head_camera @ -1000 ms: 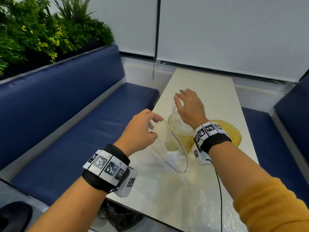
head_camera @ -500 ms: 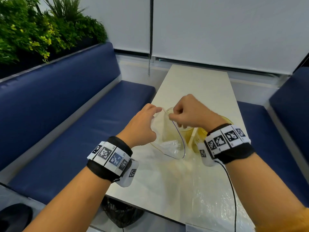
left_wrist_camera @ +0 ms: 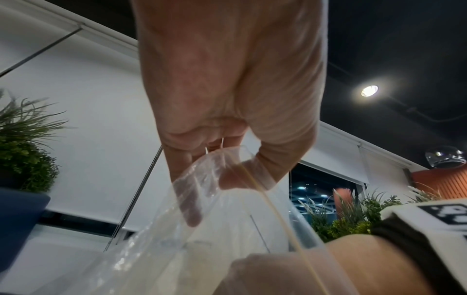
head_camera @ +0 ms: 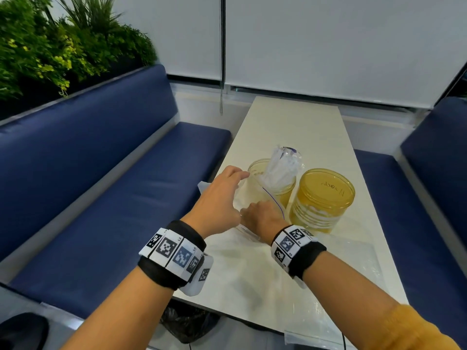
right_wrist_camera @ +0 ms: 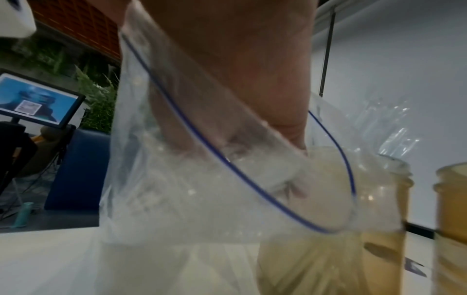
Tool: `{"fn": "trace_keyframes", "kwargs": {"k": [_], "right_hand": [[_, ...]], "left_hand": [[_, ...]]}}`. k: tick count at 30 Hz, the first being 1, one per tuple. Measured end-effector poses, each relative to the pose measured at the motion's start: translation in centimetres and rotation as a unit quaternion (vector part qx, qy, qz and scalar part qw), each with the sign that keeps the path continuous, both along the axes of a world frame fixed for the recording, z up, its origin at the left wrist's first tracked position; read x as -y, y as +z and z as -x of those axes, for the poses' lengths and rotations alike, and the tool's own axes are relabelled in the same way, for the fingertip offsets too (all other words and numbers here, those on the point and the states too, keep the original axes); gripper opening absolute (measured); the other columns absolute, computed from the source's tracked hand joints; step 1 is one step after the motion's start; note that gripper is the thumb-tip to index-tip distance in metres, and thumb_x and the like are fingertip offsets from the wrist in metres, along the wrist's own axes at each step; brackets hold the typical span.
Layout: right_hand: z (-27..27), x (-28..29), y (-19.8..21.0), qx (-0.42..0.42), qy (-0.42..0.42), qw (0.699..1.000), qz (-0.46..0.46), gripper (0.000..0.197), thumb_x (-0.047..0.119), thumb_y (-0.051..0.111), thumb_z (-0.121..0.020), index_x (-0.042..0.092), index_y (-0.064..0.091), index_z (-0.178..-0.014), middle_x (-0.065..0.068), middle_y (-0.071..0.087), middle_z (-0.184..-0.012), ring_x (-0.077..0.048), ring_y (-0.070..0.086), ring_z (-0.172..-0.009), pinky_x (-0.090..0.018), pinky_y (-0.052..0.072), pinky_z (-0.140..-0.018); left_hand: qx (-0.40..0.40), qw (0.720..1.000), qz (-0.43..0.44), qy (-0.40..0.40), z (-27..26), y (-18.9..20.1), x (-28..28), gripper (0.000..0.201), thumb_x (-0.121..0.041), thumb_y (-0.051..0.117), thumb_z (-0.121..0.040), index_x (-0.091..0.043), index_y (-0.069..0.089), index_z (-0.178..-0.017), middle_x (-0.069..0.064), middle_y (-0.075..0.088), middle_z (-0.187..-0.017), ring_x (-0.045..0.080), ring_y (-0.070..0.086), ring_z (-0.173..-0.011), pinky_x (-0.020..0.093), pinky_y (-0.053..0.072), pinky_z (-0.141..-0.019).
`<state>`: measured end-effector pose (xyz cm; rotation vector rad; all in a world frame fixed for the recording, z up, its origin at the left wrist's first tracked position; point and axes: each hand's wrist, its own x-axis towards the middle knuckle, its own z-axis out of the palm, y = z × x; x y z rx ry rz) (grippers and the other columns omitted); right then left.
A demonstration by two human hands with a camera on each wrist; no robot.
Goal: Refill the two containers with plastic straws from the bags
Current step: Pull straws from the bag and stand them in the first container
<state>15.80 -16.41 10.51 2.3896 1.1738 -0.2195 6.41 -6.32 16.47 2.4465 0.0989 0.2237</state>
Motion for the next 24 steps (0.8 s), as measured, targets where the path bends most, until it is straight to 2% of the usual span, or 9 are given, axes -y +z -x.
{"fn": "trace_keyframes", "kwargs": {"k": [2, 5, 8, 9, 13, 16, 18, 21, 24], "right_hand": [[0.1, 0.1, -0.2, 0.001, 0.005, 1.000, -0.016, 0.034, 0.022, 0.035, -0.107, 0.008, 0.062, -0.122, -0.011, 0.068, -0.117, -0.030, 0.067, -0.104, -0.037, 0.050, -0.080], [0.4, 0.6, 0.1, -0.003, 0.003, 0.999, -0.044, 0.036, 0.023, 0.031, -0.107, 0.007, 0.064, -0.112, -0.011, 0.068, -0.102, -0.030, 0.067, -0.090, -0.035, 0.044, -0.068], [0.5, 1.3, 0.7, -0.024, -0.031, 0.995, -0.088, 0.043, 0.029, 0.031, -0.108, 0.005, 0.067, -0.106, -0.007, 0.053, -0.079, -0.028, 0.054, -0.077, -0.033, 0.041, -0.067], [0.5, 1.5, 1.0, -0.032, -0.045, 0.993, -0.107, 0.045, 0.033, 0.032, -0.108, 0.005, 0.067, -0.106, -0.007, 0.052, -0.079, -0.027, 0.052, -0.077, -0.033, 0.040, -0.067], [0.5, 2.3, 3.8, -0.025, -0.052, 0.987, -0.150, 0.047, 0.041, 0.033, -0.108, 0.008, 0.066, -0.114, -0.010, 0.066, -0.108, -0.028, 0.064, -0.095, -0.033, 0.040, -0.070], [0.7, 3.1, 7.0, -0.015, -0.055, 0.984, -0.169, 0.045, 0.041, 0.035, -0.107, 0.009, 0.065, -0.119, -0.010, 0.065, -0.112, -0.028, 0.064, -0.100, -0.034, 0.041, -0.071], [0.9, 3.7, 9.3, 0.001, -0.052, 0.981, -0.186, 0.044, 0.043, 0.036, -0.107, 0.012, 0.065, -0.117, -0.008, 0.063, -0.106, -0.027, 0.061, -0.092, -0.034, 0.040, -0.071], [1.4, 4.4, 12.2, 0.032, -0.037, 0.976, -0.211, 0.043, 0.050, 0.035, -0.105, 0.018, 0.063, -0.093, -0.007, 0.056, -0.090, -0.025, 0.053, -0.080, -0.034, 0.039, -0.068], [1.6, 4.1, 13.9, 0.055, -0.021, 0.965, -0.255, 0.040, 0.049, 0.046, -0.101, 0.016, 0.065, -0.089, -0.007, 0.058, -0.092, -0.026, 0.055, -0.080, -0.032, 0.041, -0.068]], "left_hand": [[0.000, 1.000, 0.009, -0.001, 0.2, -0.2, 0.0, 0.084, 0.010, 0.067, -0.074, -0.019, 0.043, -0.148, -0.010, 0.039, -0.142, 0.016, 0.052, -0.125, 0.024, 0.055, -0.084], [0.002, 1.000, 0.021, 0.000, 0.3, -0.4, 0.0, 0.082, 0.010, 0.067, -0.074, -0.020, 0.045, -0.146, -0.011, 0.041, -0.139, 0.014, 0.054, -0.122, 0.024, 0.056, -0.083], [0.012, 1.000, 0.022, -0.002, 0.4, -0.5, 0.0, 0.078, 0.004, 0.072, -0.075, -0.021, 0.046, -0.145, -0.011, 0.042, -0.138, 0.013, 0.055, -0.120, 0.022, 0.054, -0.086], [0.016, 1.000, 0.019, -0.004, 0.4, -0.6, 0.0, 0.077, -0.001, 0.074, -0.076, -0.021, 0.046, -0.145, -0.011, 0.042, -0.138, 0.013, 0.056, -0.119, 0.023, 0.054, -0.088], [0.020, 1.000, 0.004, -0.008, 0.5, -1.1, 0.3, 0.082, -0.020, 0.084, -0.069, -0.024, 0.046, -0.142, -0.014, 0.043, -0.134, 0.011, 0.056, -0.114, 0.032, 0.052, -0.095], [0.014, 1.000, -0.003, 0.001, 0.1, -1.6, 0.7, 0.095, -0.040, 0.092, -0.058, -0.028, 0.047, -0.140, -0.016, 0.044, -0.133, 0.007, 0.054, -0.109, 0.034, 0.045, -0.097], [0.012, 1.000, -0.004, 0.013, 0.0, -1.9, 1.1, 0.097, -0.049, 0.094, -0.053, -0.031, 0.049, -0.137, -0.017, 0.045, -0.132, 0.006, 0.053, -0.110, 0.032, 0.037, -0.095], [0.040, 0.999, -0.004, 0.036, -0.5, -2.6, 1.5, 0.078, -0.059, 0.090, -0.053, -0.040, 0.055, -0.120, -0.019, 0.050, -0.123, 0.006, 0.049, -0.109, 0.033, 0.034, -0.097], [0.061, 0.992, -0.045, 0.096, -1.9, -3.4, 1.7, 0.045, -0.066, 0.075, -0.071, -0.038, 0.059, -0.102, -0.017, 0.056, -0.100, 0.007, 0.051, -0.094, 0.030, 0.031, -0.092]]}}
